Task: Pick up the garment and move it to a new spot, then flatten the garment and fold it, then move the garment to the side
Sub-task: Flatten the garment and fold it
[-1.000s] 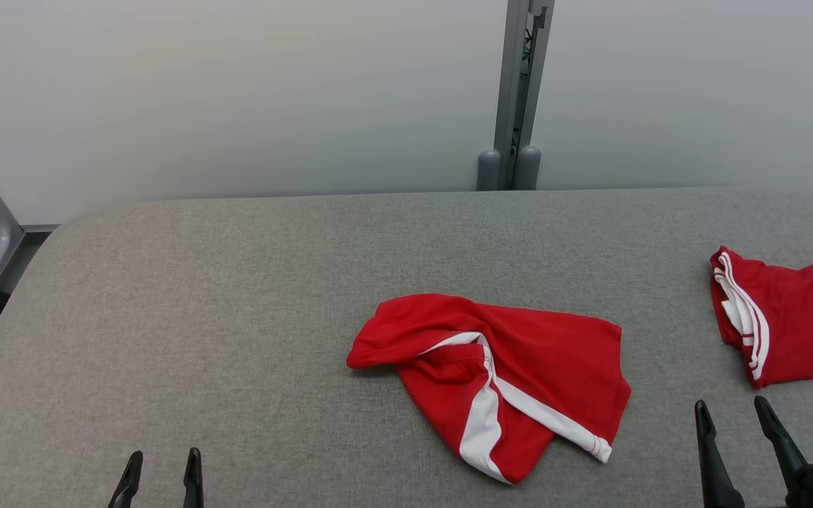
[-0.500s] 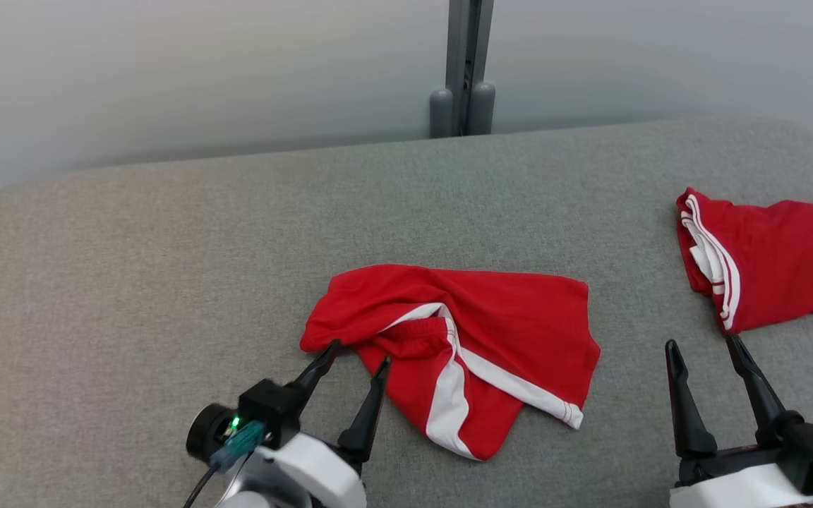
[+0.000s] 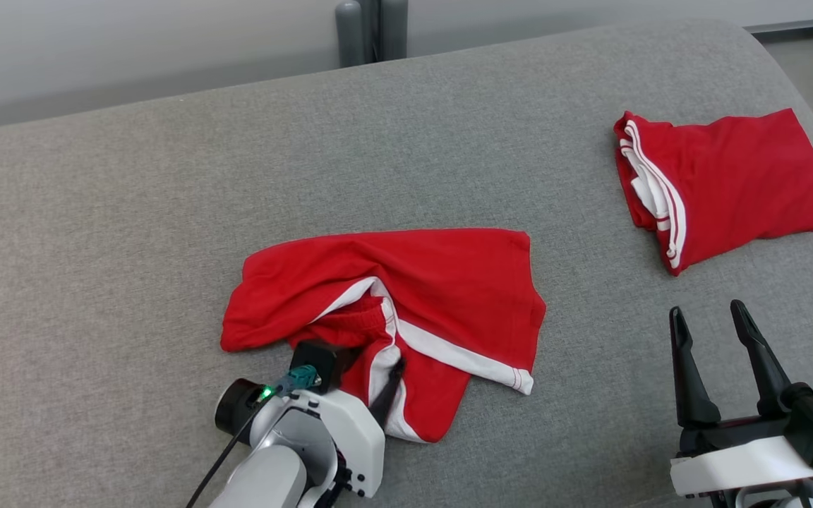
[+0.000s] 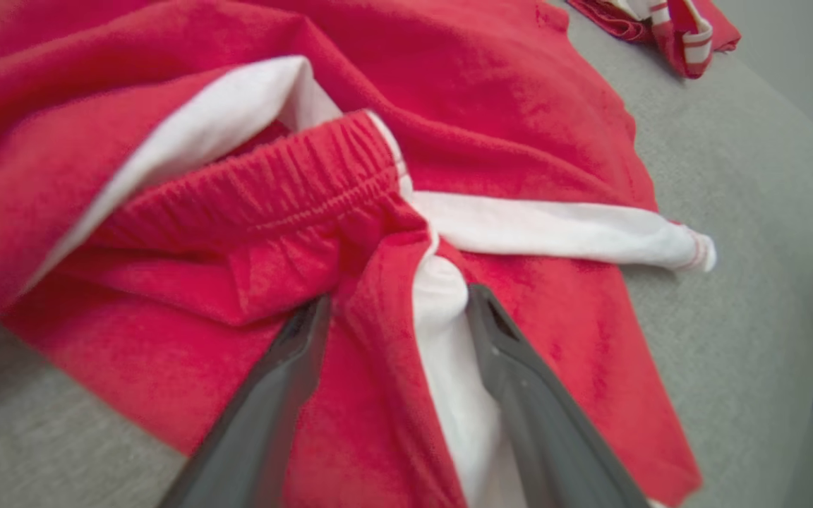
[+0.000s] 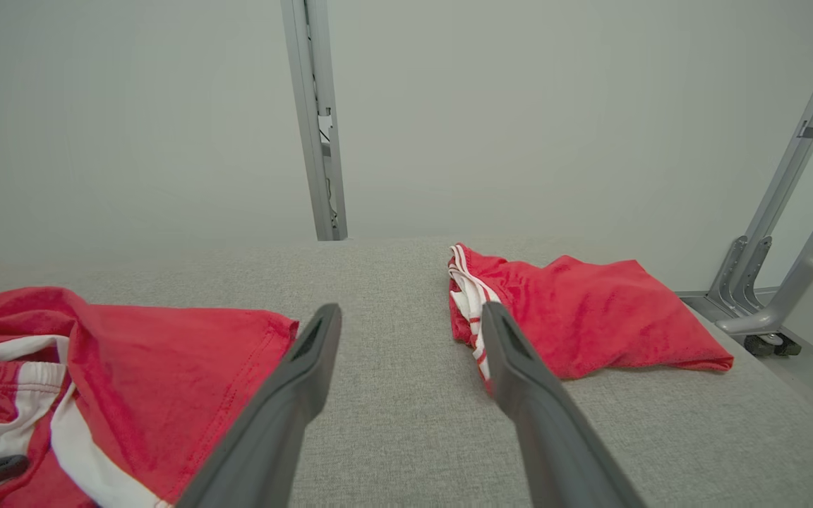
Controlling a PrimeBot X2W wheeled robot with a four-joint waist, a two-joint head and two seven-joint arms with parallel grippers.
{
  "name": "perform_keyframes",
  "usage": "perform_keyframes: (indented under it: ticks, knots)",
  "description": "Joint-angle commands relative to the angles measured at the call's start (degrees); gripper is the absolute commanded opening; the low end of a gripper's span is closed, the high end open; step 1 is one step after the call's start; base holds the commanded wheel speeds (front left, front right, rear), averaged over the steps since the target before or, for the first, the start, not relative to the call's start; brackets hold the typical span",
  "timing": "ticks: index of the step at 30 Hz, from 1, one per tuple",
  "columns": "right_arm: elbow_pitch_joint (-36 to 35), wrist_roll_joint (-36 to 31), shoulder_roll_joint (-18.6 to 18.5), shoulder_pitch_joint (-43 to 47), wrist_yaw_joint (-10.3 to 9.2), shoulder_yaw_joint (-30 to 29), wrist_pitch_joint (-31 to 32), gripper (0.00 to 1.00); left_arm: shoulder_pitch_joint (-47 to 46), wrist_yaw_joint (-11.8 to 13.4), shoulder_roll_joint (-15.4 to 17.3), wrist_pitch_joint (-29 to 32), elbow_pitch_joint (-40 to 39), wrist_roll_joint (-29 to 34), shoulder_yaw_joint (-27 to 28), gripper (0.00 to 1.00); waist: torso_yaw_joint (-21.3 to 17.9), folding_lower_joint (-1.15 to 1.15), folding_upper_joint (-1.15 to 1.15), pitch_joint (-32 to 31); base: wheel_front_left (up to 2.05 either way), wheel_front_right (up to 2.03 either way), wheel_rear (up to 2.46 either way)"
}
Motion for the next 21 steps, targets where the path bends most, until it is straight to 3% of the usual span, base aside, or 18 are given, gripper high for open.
perform_keyframes:
  ticks: [1,5,9,13,15,17,21]
  knots:
    - [-0.16,0.48,-0.25,-0.25,0.01,-0.16,-0.11,1.0,-1.21,0.18,0.54,-0.39,0.75,0.29,0.3,0.0,-0.13,0.0,0.0,0.07,0.0,0.0,0.0]
    - [0.04,0.58,-0.26,0.42,0.01,-0.25,-0.11,1.0,-0.71,0.88,1.3,-6.33,-2.87,-2.49,4.25,0.0,0.28,0.0,0.0,-0.83,0.0,0.0,0.0]
    - [0.13,0.79,-0.26,1.32,0.01,-1.0,-0.11,1.0,3.02,1.82,4.35,-10.45,-16.6,-6.48,10.54,0.0,1.21,0.0,0.0,-2.16,0.0,0.0,0.0]
    - [0.36,1.26,-0.24,1.91,0.01,-0.5,-0.11,1.0,5.71,2.57,10.99,-7.44,-33.53,-8.11,15.84,0.0,2.1,0.0,0.0,-2.86,0.0,0.0,0.0]
    - [0.53,1.45,-0.3,1.6,0.01,-0.05,-0.11,1.0,5.58,2.87,12.66,-5.27,-40.18,-9.85,17.85,0.0,2.22,0.0,0.0,-2.91,0.0,0.0,0.0]
    - [0.68,1.72,-0.27,1.07,0.01,0.68,-0.11,1.0,4.1,2.24,15.24,-2.46,-44.15,-10.39,18.87,0.0,2.0,0.0,0.0,-2.89,0.0,0.0,0.0]
    - [1.04,1.95,-0.27,0.11,0.01,2.06,-0.11,1.0,-0.54,-0.28,16.29,2.39,-45.72,-12.12,16.91,0.0,0.79,0.0,0.0,-2.51,0.0,0.0,0.0]
